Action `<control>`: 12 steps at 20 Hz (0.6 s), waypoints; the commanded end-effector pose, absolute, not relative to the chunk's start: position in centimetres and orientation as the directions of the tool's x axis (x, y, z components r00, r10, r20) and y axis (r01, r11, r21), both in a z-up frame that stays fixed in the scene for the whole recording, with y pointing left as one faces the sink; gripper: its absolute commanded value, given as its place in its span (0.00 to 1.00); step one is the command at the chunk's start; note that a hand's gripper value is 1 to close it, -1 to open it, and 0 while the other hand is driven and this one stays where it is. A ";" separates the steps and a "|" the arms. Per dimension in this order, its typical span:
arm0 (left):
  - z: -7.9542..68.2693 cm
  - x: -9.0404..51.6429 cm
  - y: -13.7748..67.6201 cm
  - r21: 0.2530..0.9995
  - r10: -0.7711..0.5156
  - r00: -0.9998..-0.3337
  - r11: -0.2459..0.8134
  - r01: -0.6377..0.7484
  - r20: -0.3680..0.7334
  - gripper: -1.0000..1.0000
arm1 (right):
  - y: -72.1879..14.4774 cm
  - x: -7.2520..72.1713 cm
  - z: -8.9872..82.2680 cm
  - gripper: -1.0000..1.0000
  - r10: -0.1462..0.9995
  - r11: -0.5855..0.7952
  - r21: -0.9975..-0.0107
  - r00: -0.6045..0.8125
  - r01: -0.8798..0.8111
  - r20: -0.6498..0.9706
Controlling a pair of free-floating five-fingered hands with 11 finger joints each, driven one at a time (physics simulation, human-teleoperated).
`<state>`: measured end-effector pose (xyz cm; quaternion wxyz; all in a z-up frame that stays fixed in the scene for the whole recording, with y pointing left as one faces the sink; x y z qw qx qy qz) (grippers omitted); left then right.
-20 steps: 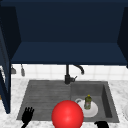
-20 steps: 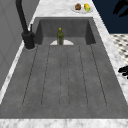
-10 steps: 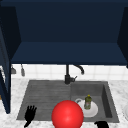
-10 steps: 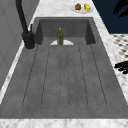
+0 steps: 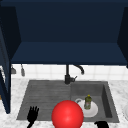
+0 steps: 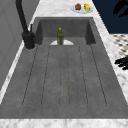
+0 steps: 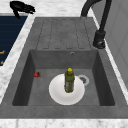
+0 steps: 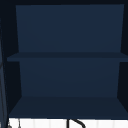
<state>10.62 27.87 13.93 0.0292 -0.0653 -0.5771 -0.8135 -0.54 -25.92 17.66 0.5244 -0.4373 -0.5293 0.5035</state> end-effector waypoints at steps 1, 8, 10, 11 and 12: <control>13.9 9.7 26.6 0.970 0.045 -0.991 -0.213 0.114 0.127 0.00 | -25.9 -0.5 17.7 0.50 0.991 0.110 -0.992 -0.067 -0.065 0.115; 14.4 8.7 24.0 0.985 0.040 -0.994 -0.141 0.096 0.103 0.00 | -25.9 -0.5 17.7 0.50 0.991 0.110 -0.992 -0.067 -0.065 0.115; 14.5 8.5 23.3 0.989 0.040 -0.995 -0.124 0.085 0.090 0.00 | -25.9 -0.5 17.7 0.50 0.991 0.110 -0.992 -0.067 -0.065 0.115; 14.5 8.4 23.0 0.990 0.041 -0.996 -0.116 0.080 0.085 0.00 | -25.9 -0.5 17.7 0.50 0.991 0.110 -0.992 -0.067 -0.065 0.115; 14.5 8.2 22.7 0.992 0.042 -0.996 -0.107 0.072 0.077 0.00 | -25.9 -0.5 17.7 0.50 0.991 0.110 -0.992 -0.067 -0.065 0.115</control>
